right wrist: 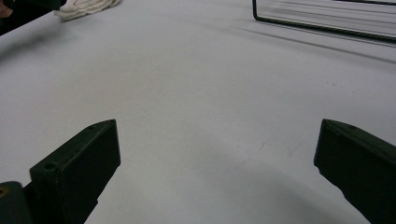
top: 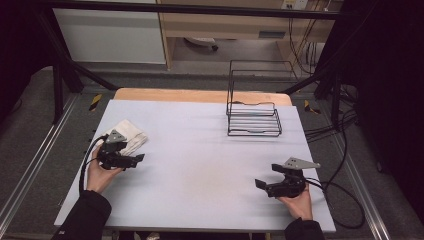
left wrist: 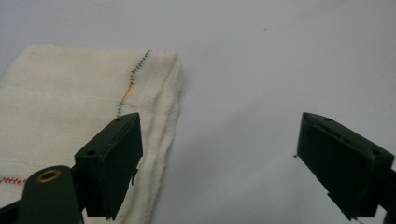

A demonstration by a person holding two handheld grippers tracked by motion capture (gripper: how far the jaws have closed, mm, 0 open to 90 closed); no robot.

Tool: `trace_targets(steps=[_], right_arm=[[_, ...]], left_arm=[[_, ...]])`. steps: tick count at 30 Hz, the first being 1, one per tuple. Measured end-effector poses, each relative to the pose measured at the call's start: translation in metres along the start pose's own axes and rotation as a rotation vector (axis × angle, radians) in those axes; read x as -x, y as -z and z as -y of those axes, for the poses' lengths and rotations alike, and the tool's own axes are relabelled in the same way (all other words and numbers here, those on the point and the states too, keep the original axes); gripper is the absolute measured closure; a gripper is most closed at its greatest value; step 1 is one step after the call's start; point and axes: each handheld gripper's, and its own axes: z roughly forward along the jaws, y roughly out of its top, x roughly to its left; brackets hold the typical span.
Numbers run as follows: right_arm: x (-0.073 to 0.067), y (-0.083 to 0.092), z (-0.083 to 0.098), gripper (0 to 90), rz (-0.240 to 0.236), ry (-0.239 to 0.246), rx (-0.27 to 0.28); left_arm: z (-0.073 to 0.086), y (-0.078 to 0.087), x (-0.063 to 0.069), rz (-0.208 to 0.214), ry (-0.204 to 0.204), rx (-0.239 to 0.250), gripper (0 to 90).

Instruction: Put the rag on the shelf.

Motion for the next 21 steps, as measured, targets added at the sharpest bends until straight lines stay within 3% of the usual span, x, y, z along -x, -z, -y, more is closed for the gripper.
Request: trace_targets(steps=[10, 21], right_arm=[[0.000, -0.001, 0.000, 1.0, 0.001, 0.002, -0.008], [0.000, -0.001, 0.000, 1.0, 0.003, 0.003, -0.008]], left_arm=[[0.002, -0.017, -0.016, -0.068, 0.025, -0.027, 31.6], [0.007, -0.025, -0.027, -0.089, 0.031, -0.044, 44.7]])
